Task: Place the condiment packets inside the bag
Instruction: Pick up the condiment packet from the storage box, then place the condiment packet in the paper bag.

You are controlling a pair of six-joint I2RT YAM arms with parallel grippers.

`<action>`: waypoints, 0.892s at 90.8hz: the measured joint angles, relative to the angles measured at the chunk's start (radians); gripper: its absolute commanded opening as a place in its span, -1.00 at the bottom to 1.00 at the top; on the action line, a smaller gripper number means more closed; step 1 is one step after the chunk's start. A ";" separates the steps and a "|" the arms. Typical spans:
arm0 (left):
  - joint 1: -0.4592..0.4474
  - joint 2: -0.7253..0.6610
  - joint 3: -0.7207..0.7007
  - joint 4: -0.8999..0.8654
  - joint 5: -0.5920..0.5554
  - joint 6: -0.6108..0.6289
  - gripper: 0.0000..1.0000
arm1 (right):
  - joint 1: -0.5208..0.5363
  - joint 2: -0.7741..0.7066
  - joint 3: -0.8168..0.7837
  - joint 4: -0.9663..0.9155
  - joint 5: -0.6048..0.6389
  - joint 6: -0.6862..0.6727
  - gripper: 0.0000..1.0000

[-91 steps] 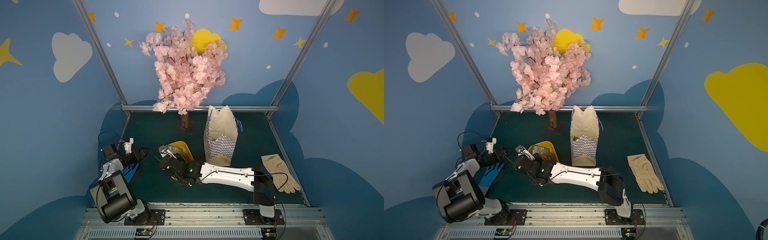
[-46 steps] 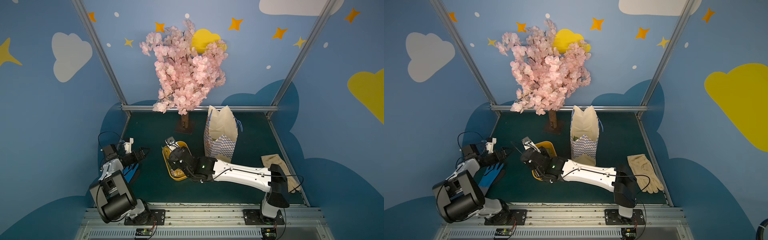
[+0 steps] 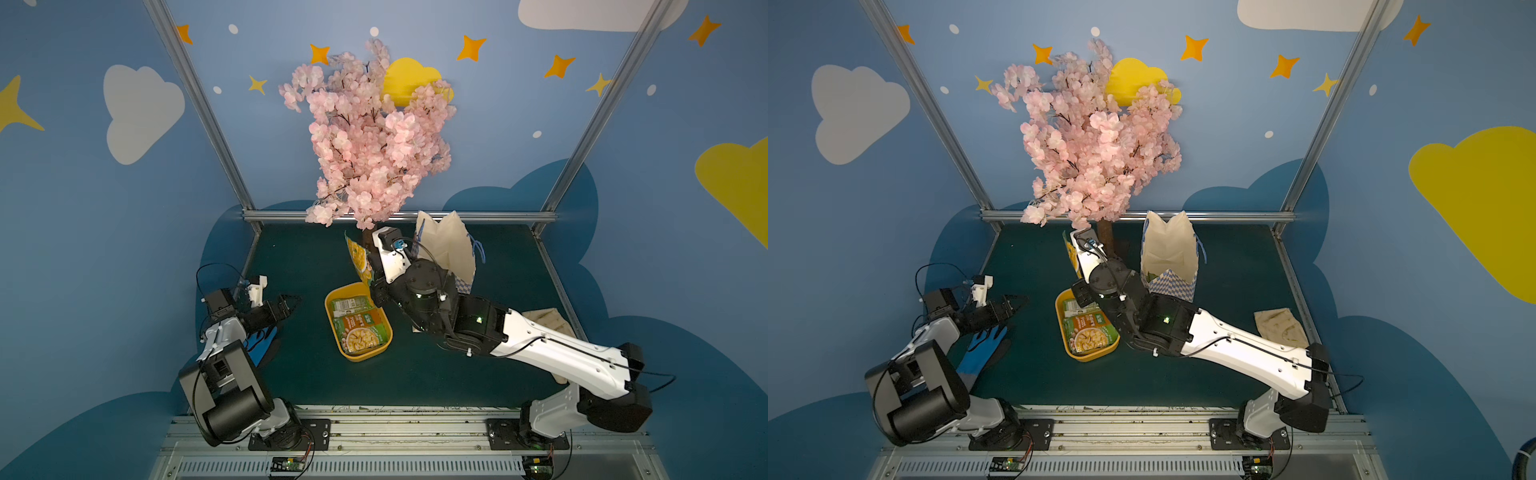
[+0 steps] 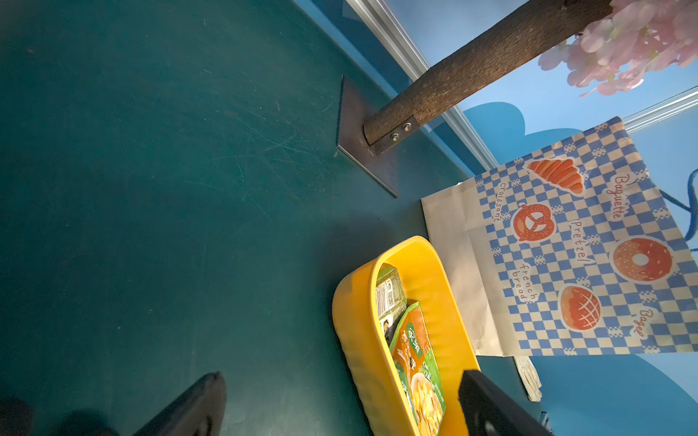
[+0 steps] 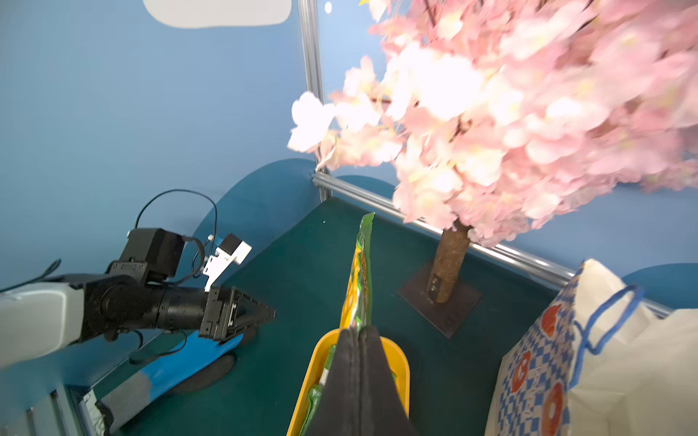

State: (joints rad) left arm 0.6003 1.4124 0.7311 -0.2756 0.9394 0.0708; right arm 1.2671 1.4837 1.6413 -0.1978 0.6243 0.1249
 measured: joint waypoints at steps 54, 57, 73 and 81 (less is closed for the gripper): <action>0.000 0.000 0.000 0.000 0.007 0.000 0.99 | -0.196 -0.184 0.017 -0.002 0.074 0.078 -1.00; 0.000 0.000 0.000 0.000 0.008 0.000 0.99 | -0.205 -0.194 0.014 -0.002 0.074 0.080 -1.00; 0.000 0.000 0.000 0.000 0.008 0.000 0.99 | -0.239 -0.255 -0.019 -0.009 0.071 0.097 -1.00; 0.000 0.000 0.000 0.000 0.008 0.000 0.99 | -0.249 -0.285 -0.040 -0.012 0.066 0.103 -1.00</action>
State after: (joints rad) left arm 0.6003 1.4124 0.7311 -0.2756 0.9474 0.0711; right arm 1.0176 1.1988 1.6012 -0.2100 0.6899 0.2276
